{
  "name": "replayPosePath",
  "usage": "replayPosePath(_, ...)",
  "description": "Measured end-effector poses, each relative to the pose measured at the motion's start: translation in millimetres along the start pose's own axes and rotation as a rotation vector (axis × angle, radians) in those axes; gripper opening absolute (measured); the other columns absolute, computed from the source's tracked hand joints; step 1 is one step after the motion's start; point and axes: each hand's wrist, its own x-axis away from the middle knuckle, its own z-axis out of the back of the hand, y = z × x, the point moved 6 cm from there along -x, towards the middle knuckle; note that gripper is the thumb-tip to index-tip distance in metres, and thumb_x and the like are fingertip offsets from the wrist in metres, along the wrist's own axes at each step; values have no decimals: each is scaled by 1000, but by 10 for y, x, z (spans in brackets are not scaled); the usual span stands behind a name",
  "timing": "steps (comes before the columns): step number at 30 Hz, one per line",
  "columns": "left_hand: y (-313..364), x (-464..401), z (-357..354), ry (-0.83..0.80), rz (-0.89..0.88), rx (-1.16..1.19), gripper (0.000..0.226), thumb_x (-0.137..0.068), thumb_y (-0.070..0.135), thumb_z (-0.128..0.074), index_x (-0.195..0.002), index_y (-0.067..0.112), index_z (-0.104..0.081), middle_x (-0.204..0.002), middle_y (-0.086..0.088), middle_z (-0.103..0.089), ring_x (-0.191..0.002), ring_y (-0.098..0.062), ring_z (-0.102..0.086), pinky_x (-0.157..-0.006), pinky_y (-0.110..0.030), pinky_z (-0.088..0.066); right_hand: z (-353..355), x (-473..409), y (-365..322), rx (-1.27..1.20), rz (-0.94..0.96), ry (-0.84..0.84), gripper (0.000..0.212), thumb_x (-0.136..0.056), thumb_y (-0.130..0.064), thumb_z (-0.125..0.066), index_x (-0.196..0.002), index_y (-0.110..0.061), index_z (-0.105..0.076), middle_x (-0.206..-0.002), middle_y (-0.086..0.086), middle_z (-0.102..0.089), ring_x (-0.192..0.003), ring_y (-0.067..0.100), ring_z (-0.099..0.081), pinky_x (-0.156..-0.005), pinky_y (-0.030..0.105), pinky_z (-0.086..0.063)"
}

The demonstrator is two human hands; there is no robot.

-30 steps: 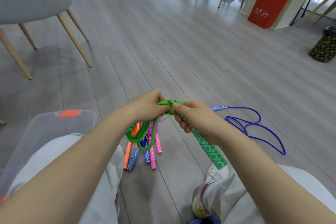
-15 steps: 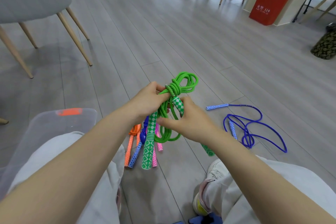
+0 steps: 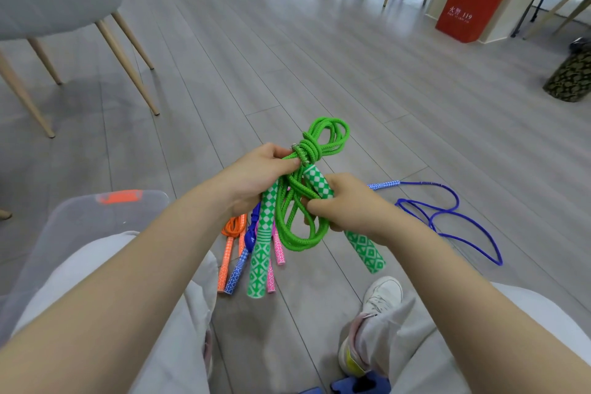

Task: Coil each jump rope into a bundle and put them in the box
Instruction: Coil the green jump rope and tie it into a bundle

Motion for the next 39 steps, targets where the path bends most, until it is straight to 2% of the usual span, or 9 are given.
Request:
replayPosePath(5, -13, 14, -15, -21, 4, -26, 6, -96, 13, -54, -102, 11, -52, -82, -8, -64, -58, -10, -65, -48, -19, -51, -22, 65, -55, -117, 26, -87, 18, -89, -10, -57, -73, -18, -55, -57, -7, -52, -55, 14, -40, -48, 25, -32)
replayPosePath(11, -23, 9, 13, -1, -26, -62, 16, -96, 12, -54, -111, 7, -50, -85, -10, -64, -64, -13, -65, -50, -21, -52, -121, 105, -103, -134, 34, -147, 22, -82, -11, -73, -71, -21, -56, -54, -11, -50, -53, 8, -41, -47, 23, -32)
replayPosePath(17, -62, 8, -25, -43, 28, -7, 17, -96, 15, -55, -110, 8, -50, -83, -9, -65, -60, -12, -66, -52, -23, -54, -34, 77, -37, -66, 11, -117, 3, -86, -11, -59, -83, -11, -59, -67, 2, -56, -58, 16, -45, -48, 24, -38)
replayPosePath(20, -80, 10, -77, -64, 61, 44, 19, -96, 15, -55, -112, 5, -50, -83, -11, -66, -67, -18, -66, -62, -28, -58, 70, 80, -26, 74, 73, -74, 10, -87, -13, -59, -79, -19, -58, -62, -8, -57, -53, 11, -47, -50, 26, -42)
replayPosePath(24, -173, 20, -138, -144, 117, 4, 25, -99, 23, -49, -113, 2, -53, -94, -17, -66, -81, -26, -66, -82, -40, -55, 125, 63, -2, 238, 165, -28, 18, -84, -14, -58, -74, -28, -56, -68, -5, -59, -60, 7, -50, -62, 27, -44)
replayPosePath(27, -236, 71, -216, -274, 171, -35, 41, -101, 37, -39, -106, 4, -61, -88, -15, -67, -84, -27, -64, -87, -43, -51, 179, 50, 7, 227, 168, -14, 18, -83, -11, -57, -80, -28, -61, -69, -11, -66, -62, 1, -58, -62, 21, -47)
replayPosePath(30, -208, 54, -234, -284, 134, 26, 41, -101, 39, -39, -105, 4, -61, -78, -11, -64, -76, -25, -65, -93, -45, -49, 209, 26, 13, 131, 180, -2, 19, -85, -5, -54, -86, -23, -60, -72, -10, -67, -68, 11, -69, -64, 23, -54)
replayPosePath(34, -142, 39, -246, -303, 101, 172, 30, -97, 36, -49, -94, 8, -60, -64, -2, -51, -57, -14, -52, -84, -41, -55, 267, -11, 30, 125, 209, 37, 14, -84, -6, -55, -92, -17, -60, -79, 8, -63, -66, 15, -61, -66, 41, -54)
replayPosePath(39, -106, 46, -247, -332, 60, 267, 13, -92, 24, -57, -82, 16, -56, -60, 5, -40, -47, -6, -39, -58, -26, -52, 284, -21, 9, 109, 202, 27, 12, -88, -5, -55, -92, -15, -59, -74, 5, -57, -61, 13, -55, -51, 25, -51)
